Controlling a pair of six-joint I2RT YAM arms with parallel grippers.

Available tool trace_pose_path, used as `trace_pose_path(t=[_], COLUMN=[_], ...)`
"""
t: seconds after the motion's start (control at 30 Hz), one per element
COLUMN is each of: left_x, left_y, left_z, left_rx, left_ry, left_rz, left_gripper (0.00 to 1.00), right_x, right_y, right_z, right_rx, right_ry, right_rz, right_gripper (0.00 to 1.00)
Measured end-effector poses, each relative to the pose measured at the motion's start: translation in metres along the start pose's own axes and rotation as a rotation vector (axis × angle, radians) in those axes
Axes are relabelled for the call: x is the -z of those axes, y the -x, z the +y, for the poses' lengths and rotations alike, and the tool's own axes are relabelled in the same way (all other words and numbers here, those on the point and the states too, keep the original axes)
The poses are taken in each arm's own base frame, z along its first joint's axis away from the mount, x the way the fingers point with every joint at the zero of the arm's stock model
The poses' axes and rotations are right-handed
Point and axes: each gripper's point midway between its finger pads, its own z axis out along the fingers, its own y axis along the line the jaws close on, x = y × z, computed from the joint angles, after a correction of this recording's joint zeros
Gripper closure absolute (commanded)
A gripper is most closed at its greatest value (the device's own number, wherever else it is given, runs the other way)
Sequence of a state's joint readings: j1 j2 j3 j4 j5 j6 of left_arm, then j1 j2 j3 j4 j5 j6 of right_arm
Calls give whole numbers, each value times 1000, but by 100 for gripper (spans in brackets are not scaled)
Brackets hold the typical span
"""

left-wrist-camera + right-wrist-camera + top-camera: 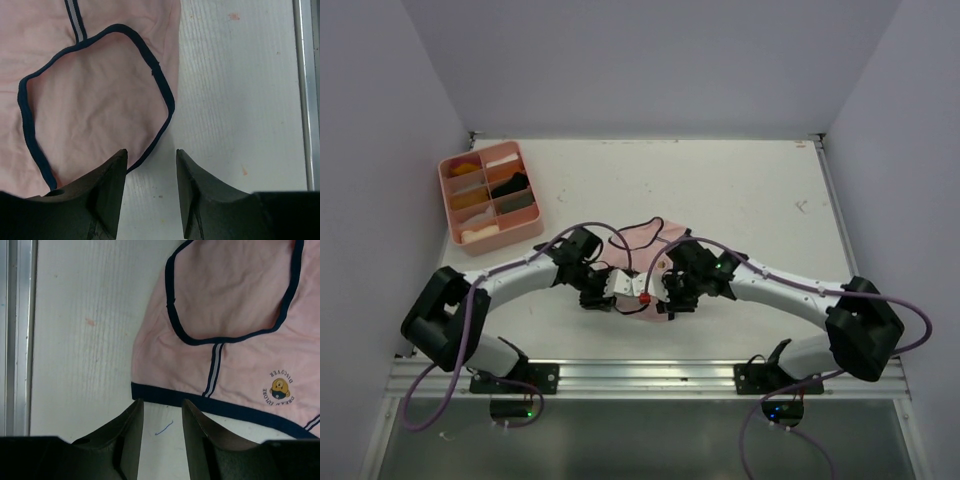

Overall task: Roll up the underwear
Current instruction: Flatten the underwear, then fold the underwear

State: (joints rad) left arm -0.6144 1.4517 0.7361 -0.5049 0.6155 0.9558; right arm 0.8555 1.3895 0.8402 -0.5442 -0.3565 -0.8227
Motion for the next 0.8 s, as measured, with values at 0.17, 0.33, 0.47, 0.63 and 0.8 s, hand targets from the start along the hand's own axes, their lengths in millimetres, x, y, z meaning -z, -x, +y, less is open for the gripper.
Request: trace_pose_path(t=[0.17, 0.33, 0.47, 0.63, 0.8], left_x=[5, 25, 43, 31, 7], left_y=[-7, -4, 4, -1, -4], left_z=[6, 22, 14, -10, -17], left_rx=[25, -1, -181, -355, -442], left_ry=[16, 120, 200, 155, 83], left_rz=[-42, -120, -164, -180, -161], left_gripper=[51, 50, 50, 55, 60], right_x=[-9, -11, -9, -8, -18], right_y=[6, 6, 1, -6, -9], right_z=[-1, 8, 15, 23, 29], right_rx=[14, -29, -19, 78, 229], right_ry=[-2, 31, -4, -52, -55], right_rz=[-26, -26, -67, -122, -168], right_gripper=[59, 58, 58, 57, 58])
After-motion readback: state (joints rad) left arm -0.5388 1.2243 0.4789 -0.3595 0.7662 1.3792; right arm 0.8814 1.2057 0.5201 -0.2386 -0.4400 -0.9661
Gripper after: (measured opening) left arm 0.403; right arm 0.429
